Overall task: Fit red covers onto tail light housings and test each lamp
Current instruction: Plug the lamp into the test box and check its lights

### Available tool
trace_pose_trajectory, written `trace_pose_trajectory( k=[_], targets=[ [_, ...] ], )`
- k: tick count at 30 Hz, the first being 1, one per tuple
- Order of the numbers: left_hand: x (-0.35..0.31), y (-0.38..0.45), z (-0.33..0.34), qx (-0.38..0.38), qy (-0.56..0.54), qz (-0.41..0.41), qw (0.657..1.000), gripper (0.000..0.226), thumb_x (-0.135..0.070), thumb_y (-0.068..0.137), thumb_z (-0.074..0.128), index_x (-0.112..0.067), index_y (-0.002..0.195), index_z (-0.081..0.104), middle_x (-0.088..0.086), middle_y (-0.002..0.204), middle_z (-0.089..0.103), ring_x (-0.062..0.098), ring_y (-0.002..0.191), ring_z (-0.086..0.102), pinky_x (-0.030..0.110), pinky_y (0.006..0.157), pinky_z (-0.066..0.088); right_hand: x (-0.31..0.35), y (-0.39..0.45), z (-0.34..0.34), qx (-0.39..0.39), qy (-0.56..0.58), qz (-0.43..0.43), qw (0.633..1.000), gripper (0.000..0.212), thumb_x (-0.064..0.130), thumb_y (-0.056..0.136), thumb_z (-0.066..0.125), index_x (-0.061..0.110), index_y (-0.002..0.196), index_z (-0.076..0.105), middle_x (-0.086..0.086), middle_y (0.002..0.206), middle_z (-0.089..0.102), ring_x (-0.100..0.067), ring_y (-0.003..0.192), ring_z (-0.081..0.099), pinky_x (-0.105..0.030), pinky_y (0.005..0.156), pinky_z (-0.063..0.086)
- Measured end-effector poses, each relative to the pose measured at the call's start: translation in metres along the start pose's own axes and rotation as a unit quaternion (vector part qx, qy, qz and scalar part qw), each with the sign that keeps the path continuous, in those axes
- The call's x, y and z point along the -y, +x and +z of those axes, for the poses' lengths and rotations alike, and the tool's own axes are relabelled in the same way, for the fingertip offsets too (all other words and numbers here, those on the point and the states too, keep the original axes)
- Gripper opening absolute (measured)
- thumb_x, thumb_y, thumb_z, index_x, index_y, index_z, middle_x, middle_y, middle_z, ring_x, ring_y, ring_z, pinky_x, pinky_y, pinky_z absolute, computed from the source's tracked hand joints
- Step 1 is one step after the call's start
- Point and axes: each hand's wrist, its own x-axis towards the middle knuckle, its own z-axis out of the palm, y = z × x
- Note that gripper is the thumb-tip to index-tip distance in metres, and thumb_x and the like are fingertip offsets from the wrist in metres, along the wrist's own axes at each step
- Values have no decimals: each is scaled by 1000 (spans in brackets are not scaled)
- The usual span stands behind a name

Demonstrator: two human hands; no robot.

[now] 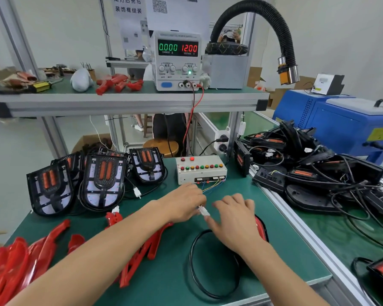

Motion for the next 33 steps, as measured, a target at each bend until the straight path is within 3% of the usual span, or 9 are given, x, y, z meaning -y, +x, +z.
trace_pose_trajectory(
  k=[3,6,11,16,22,33],
  targets=[
    [-1,1,-5,-11,0,17,1000,21,-33,98,64,-13,106,66,4,98,64,24,99,53,32,93,36,11,24,-1,79,-44,-23,996,41,59,95,46,22,100,64,1,108,65,-25,112,50,-41,91,26],
    [0,0,-8,-9,7,43,999,20,-29,99,64,-9,98,65,7,93,64,28,94,55,37,90,40,12,33,1,88,-57,-63,993,33,54,98,46,23,87,55,0,102,69,-25,105,53,-40,89,26],
    [1,3,-9,10,36,96,995,23,-28,101,62,-7,97,67,9,93,65,30,93,56,39,88,40,5,34,9,80,-88,-139,983,31,44,103,38,20,88,51,-2,100,69,-26,103,52,-39,87,25],
    [-1,2,-8,5,4,127,992,20,-22,99,64,-3,92,67,12,92,65,31,92,56,41,88,44,0,37,9,87,-77,-198,973,30,37,100,40,17,105,62,-2,110,64,-25,105,50,-37,86,28],
    [1,-2,-6,35,-8,121,992,18,-20,102,60,-3,97,65,11,100,63,29,105,52,39,95,44,-1,41,5,105,-84,-229,964,23,35,100,40,20,86,50,-3,98,65,-23,94,49,-34,79,23],
    [-4,-1,-10,82,6,103,991,20,-19,103,55,-1,103,64,12,108,62,28,115,49,33,103,36,-2,45,7,138,-91,-220,961,27,38,97,41,20,76,42,-2,87,59,-20,86,41,-35,80,25]
  ],
)
